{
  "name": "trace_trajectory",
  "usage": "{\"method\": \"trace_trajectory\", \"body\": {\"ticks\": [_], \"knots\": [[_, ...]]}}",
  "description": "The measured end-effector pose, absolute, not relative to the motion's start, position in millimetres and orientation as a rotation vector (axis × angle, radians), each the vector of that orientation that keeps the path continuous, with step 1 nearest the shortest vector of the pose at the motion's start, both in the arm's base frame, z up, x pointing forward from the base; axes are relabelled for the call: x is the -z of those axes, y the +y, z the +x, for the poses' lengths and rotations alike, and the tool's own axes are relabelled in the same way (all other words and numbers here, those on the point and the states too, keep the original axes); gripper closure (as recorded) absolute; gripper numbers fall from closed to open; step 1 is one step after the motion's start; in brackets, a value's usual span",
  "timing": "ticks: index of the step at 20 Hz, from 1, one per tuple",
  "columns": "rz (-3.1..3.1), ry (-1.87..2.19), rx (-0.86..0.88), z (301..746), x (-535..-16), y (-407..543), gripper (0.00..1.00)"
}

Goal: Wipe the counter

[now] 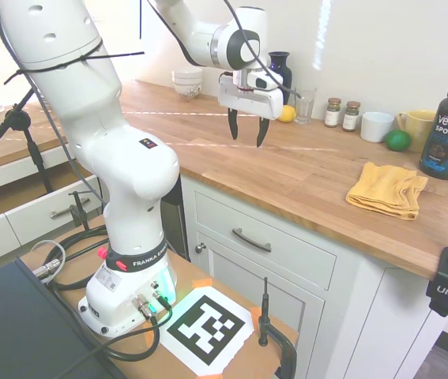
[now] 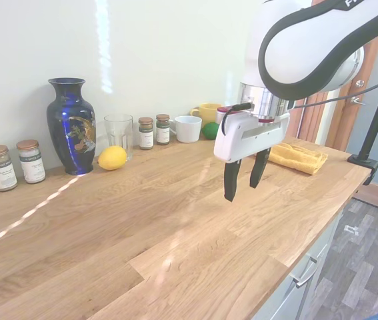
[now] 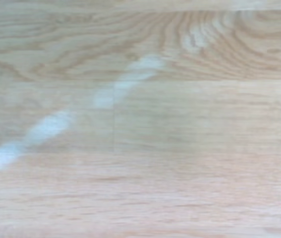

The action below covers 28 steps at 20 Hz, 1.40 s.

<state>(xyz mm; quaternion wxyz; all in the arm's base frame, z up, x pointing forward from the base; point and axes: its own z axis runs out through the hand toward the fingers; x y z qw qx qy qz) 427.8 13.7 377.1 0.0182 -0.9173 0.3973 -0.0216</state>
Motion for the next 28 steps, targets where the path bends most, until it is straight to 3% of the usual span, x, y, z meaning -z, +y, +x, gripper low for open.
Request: {"method": "trace_trajectory", "body": {"ticks": [16, 28], "knots": [[-2.796, 1.317, 0.075, 434, -380, -16, 0.0], [-2.68, 1.467, 0.086, 460, -392, -146, 0.0]]}}
